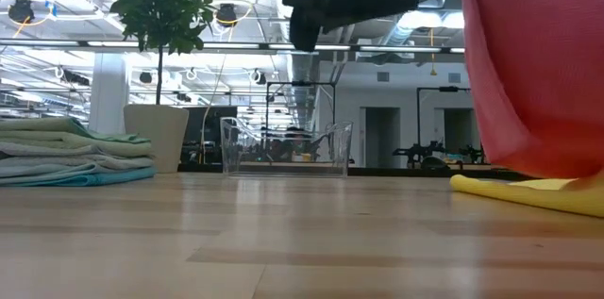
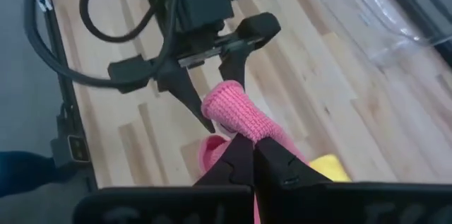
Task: Fold microfiber towels
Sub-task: Fold the pink microfiber cloth
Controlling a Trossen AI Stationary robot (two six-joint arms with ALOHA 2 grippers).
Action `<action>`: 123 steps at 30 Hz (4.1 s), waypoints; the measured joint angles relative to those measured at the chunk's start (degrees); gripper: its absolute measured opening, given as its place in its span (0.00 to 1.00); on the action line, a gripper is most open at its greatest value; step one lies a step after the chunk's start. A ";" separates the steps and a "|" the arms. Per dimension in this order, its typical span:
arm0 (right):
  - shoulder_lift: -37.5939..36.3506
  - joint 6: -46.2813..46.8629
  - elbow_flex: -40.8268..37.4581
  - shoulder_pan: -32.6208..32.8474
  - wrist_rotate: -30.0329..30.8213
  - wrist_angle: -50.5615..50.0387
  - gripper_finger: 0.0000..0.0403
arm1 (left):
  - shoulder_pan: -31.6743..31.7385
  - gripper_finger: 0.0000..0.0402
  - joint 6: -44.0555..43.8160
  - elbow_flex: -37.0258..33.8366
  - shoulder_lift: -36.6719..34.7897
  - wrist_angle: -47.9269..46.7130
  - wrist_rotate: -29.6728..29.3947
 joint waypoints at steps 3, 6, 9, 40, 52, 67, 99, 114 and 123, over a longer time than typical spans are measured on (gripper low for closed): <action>-0.38 -0.73 0.00 -0.45 0.60 0.00 0.04 | 0.00 0.43 -0.89 0.00 0.04 -0.94 -2.09; -0.48 -1.62 0.00 -0.92 1.30 0.06 0.04 | 0.11 0.43 -1.45 -0.02 2.09 -0.39 -4.57; -0.48 -2.63 -0.01 -1.09 1.30 0.22 0.04 | 0.35 0.43 -1.73 -0.04 5.22 2.21 -4.86; -0.41 -6.19 -0.02 -0.80 1.61 0.66 0.05 | 0.83 0.43 -8.04 14.01 19.52 -1.18 -2.74; -0.41 -6.65 -0.02 -0.38 1.63 1.21 0.04 | 2.86 0.15 -10.11 15.21 19.71 -6.35 -3.59; -0.41 -7.19 -0.02 3.31 4.15 2.94 0.05 | -5.40 0.00 -12.71 15.18 -6.43 -61.40 -22.89; -0.28 7.78 -20.29 2.78 6.00 34.90 0.07 | -21.94 0.00 -57.00 17.43 -22.47 -98.11 -14.52; -0.43 8.53 -27.18 -6.73 3.55 19.95 0.10 | -8.24 0.00 -47.45 17.28 -22.54 -110.92 -13.82; -0.39 1.31 -38.52 -16.23 -1.36 25.38 0.11 | 0.67 0.00 -43.87 2.34 -22.52 -103.65 -11.25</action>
